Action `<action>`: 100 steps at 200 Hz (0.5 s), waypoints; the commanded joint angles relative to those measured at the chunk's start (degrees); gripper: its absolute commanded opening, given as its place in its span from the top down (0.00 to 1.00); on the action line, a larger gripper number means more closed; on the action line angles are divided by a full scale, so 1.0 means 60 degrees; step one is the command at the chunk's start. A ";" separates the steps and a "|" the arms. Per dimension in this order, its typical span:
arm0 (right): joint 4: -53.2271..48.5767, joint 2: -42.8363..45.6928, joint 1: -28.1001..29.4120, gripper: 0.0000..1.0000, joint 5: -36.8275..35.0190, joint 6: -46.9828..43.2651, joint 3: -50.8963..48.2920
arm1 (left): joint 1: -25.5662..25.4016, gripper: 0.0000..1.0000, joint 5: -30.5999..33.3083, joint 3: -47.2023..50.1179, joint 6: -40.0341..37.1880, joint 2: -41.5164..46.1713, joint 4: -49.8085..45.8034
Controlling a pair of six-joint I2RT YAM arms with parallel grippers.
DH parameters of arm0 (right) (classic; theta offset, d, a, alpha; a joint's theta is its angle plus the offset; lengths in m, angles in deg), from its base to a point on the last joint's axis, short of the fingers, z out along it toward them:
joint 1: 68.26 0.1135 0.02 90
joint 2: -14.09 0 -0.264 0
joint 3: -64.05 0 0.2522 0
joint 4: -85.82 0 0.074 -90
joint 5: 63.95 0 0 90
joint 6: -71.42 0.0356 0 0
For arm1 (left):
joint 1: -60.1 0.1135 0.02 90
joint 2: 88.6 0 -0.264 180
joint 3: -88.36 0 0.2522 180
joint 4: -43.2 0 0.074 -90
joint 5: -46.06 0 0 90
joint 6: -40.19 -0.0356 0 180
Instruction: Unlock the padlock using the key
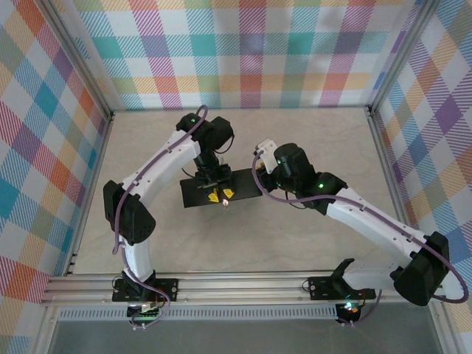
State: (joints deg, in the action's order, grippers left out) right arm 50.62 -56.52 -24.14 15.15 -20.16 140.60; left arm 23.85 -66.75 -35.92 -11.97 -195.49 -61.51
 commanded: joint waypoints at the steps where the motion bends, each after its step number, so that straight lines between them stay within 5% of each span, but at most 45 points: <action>1: -0.0484 -0.0052 -0.0073 0.72 0.0509 0.0424 0.0257 | -0.0067 0.99 0.0052 -0.0029 0.0002 0.0027 -0.0793; 70: -0.0361 -0.0009 -0.0080 0.72 0.0922 0.0727 0.0068 | -0.0170 0.92 0.0158 -0.0263 0.0164 -0.0928 -0.1104; 100: -0.0412 0.0060 -0.0075 0.72 0.0933 0.0690 0.0039 | -0.0126 0.79 0.0183 -0.0633 0.0196 -0.1216 -0.1072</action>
State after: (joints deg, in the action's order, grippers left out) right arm 48.59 -56.63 -24.43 19.70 -16.86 140.60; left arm 23.08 -65.76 -36.84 -11.44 -201.13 -63.20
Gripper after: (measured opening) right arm 0.278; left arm 0.296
